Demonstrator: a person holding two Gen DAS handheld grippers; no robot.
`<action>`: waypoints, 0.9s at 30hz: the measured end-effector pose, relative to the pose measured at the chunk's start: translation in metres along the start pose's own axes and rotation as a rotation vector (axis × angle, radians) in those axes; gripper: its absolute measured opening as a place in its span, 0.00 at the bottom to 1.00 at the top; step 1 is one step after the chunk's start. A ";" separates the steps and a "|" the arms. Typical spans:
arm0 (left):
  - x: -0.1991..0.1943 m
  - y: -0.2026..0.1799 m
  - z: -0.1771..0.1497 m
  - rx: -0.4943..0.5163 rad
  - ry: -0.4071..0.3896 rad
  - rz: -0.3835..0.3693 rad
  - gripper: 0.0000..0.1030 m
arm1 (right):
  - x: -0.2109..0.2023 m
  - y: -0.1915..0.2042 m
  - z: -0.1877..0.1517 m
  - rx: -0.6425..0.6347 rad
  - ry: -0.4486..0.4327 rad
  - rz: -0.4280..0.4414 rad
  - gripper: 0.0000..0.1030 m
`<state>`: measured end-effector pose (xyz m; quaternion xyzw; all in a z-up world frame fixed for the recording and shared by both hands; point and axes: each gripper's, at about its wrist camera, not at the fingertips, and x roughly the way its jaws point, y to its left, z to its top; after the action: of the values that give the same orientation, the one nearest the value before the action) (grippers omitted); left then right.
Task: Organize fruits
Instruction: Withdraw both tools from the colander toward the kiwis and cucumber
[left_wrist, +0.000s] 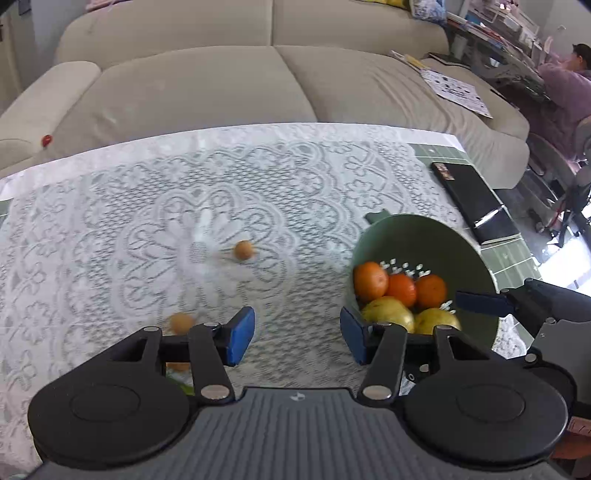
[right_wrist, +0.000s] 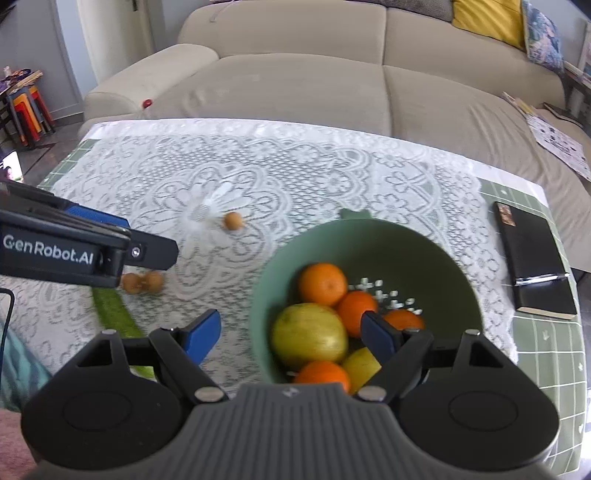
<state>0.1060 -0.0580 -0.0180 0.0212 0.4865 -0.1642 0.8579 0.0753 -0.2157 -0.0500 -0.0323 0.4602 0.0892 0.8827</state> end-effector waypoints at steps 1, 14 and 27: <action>-0.003 0.004 -0.002 -0.005 0.003 0.005 0.61 | 0.000 0.005 0.000 -0.006 0.001 0.010 0.79; -0.024 0.060 -0.027 -0.119 -0.017 0.013 0.61 | -0.002 0.061 0.000 -0.122 0.011 0.079 0.81; -0.016 0.097 -0.050 -0.218 -0.023 -0.036 0.59 | 0.020 0.078 0.002 -0.138 0.050 0.113 0.51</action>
<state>0.0863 0.0473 -0.0431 -0.0829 0.4919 -0.1262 0.8575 0.0733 -0.1361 -0.0636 -0.0691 0.4760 0.1695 0.8602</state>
